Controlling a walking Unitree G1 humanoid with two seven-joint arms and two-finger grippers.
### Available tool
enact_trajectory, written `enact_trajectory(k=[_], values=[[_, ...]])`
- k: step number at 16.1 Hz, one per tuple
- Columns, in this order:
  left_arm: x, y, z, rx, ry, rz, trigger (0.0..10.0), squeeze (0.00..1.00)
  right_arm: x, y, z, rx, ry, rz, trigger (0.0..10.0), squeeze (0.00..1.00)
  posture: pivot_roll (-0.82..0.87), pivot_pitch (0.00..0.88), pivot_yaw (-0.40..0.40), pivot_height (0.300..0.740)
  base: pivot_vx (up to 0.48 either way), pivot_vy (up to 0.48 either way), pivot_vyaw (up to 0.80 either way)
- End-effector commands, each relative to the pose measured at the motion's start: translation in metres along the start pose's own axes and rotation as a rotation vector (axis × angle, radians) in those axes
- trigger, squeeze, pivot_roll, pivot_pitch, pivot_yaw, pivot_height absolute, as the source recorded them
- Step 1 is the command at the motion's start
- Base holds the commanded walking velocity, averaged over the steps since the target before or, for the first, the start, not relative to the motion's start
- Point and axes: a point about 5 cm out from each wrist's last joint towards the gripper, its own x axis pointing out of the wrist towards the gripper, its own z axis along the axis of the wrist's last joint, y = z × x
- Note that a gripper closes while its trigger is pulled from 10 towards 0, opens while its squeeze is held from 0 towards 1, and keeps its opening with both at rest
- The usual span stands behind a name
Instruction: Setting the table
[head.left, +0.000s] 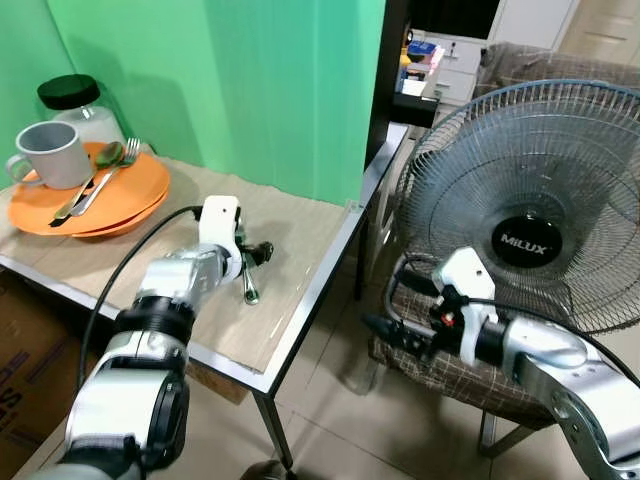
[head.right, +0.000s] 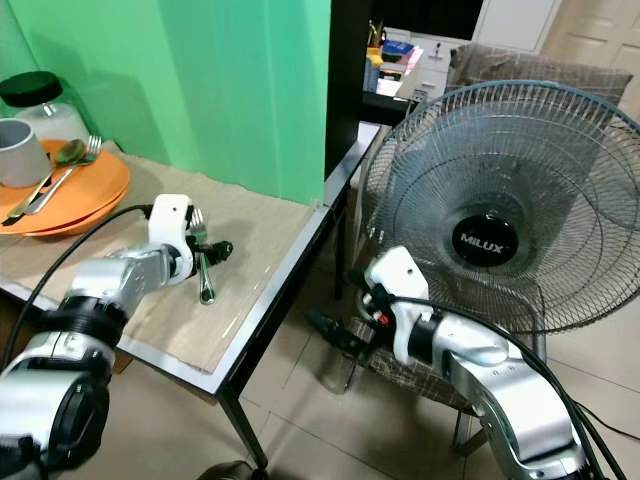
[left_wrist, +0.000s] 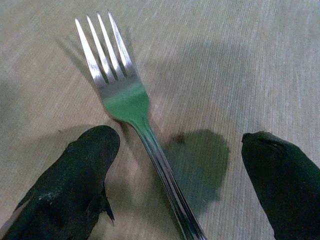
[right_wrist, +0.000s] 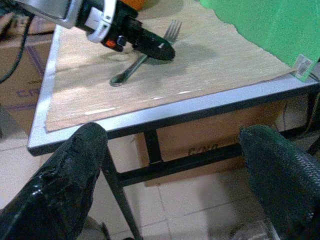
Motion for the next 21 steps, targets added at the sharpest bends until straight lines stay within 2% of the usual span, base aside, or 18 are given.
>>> enact_trajectory(k=[1,2,3,4,5,6,15,21], values=[[0.002,-0.001,0.001,0.033,0.017,0.015,10.0,0.00,-0.003,0.002,0.006,-0.014,-0.030,0.014,10.0,0.00,0.09,0.000,0.048,0.740,0.000,0.000,0.00],[0.003,-0.002,-0.001,0.044,0.030,0.020,8.0,0.00,-0.004,0.002,0.005,-0.011,-0.028,0.014,10.0,0.00,0.09,0.000,0.051,0.740,0.000,0.000,0.00],[0.004,-0.002,-0.003,0.069,0.052,0.030,8.0,0.00,-0.004,0.001,0.005,-0.010,-0.026,0.013,10.0,0.00,0.09,0.000,0.053,0.740,0.000,0.000,0.00],[0.006,-0.001,-0.006,0.097,0.067,0.047,3.2,0.00,-0.004,0.001,0.005,-0.008,-0.028,0.014,10.0,0.00,0.09,0.000,0.056,0.740,0.000,0.000,0.00],[0.007,0.000,-0.008,0.109,0.076,0.061,1.1,0.00,-0.005,0.001,0.004,-0.006,-0.028,0.015,10.0,0.00,0.09,0.000,0.057,0.740,0.000,0.000,0.00],[0.007,0.002,-0.010,0.113,0.081,0.075,0.0,0.00,-0.005,0.002,0.004,-0.006,-0.027,0.017,10.0,0.00,0.09,0.000,0.058,0.740,0.000,0.000,0.00],[0.007,0.008,-0.004,0.167,0.074,0.115,0.0,0.00,-0.009,-0.005,0.007,-0.028,-0.021,0.019,10.0,0.00,0.10,0.000,0.058,0.740,0.000,0.000,0.00],[0.007,0.006,-0.003,0.195,0.085,0.119,0.0,0.00,-0.014,-0.001,0.003,-0.031,-0.003,0.055,10.0,0.00,0.09,0.000,0.065,0.740,0.000,0.000,0.00]])
